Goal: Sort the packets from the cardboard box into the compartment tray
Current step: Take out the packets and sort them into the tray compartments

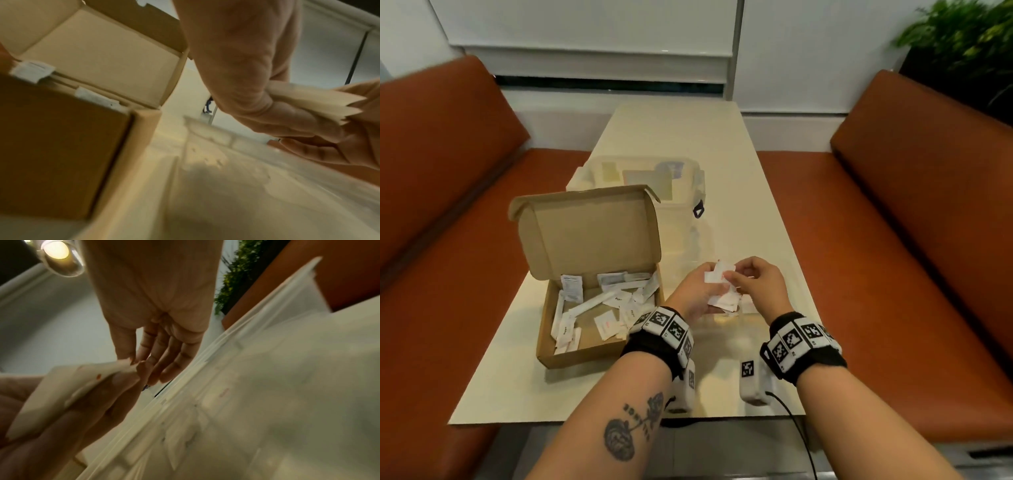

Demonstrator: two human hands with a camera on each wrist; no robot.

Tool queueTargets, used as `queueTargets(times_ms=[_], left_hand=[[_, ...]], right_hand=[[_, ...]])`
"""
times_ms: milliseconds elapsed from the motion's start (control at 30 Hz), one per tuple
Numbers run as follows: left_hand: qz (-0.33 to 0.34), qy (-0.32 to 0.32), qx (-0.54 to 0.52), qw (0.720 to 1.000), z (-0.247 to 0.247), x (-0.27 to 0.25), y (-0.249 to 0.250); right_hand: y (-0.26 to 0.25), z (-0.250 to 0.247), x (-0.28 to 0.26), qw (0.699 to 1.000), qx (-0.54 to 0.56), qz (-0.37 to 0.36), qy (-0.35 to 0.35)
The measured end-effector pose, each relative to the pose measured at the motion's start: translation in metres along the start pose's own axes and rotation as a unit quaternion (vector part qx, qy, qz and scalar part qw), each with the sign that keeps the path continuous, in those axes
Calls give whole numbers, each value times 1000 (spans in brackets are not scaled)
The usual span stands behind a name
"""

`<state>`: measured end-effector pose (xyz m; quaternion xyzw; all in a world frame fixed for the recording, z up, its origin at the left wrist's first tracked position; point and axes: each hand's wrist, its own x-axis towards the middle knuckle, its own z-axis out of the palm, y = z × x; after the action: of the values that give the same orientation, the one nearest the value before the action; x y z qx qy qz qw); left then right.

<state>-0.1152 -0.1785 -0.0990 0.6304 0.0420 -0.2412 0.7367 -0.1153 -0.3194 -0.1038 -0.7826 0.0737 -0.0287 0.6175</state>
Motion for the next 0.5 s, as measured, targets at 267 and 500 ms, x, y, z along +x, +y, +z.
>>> queueTargets(times_ms=[267,500], left_hand=[[-22,23,-10,999,12,6,-18],[14,89,-81,993,5,9,-24]], right_hand=[[14,-15,7,999,29,16,20],[17,-31,14,998,39,42,14]])
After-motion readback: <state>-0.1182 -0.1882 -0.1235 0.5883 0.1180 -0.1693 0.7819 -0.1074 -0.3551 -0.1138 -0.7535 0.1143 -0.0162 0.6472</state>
